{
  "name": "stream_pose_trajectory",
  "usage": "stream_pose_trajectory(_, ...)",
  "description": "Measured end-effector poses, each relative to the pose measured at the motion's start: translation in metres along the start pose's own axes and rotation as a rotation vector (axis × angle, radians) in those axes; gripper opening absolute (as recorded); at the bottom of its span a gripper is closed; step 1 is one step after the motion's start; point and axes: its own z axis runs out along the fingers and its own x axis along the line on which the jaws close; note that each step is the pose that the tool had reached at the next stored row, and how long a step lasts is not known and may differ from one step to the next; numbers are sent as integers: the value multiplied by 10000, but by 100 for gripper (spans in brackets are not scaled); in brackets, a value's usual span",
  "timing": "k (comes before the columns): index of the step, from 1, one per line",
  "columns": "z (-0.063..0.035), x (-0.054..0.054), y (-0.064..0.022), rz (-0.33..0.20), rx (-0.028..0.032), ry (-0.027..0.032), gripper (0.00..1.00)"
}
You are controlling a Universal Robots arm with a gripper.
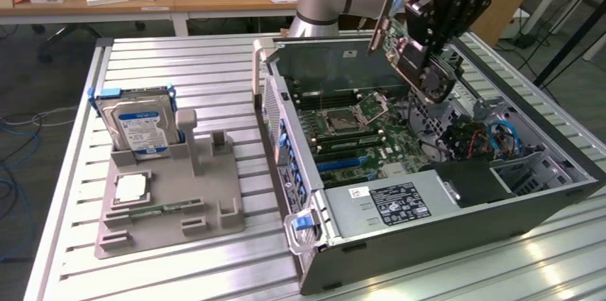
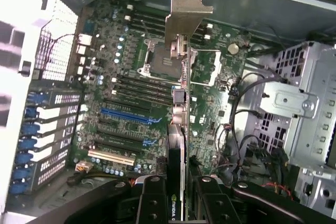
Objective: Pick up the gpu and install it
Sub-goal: 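Insert the gpu into the slot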
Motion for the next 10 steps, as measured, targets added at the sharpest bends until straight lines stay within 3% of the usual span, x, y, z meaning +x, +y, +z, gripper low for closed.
stream_pose_trajectory(10,0,0,0,-1383,-5,56,26)
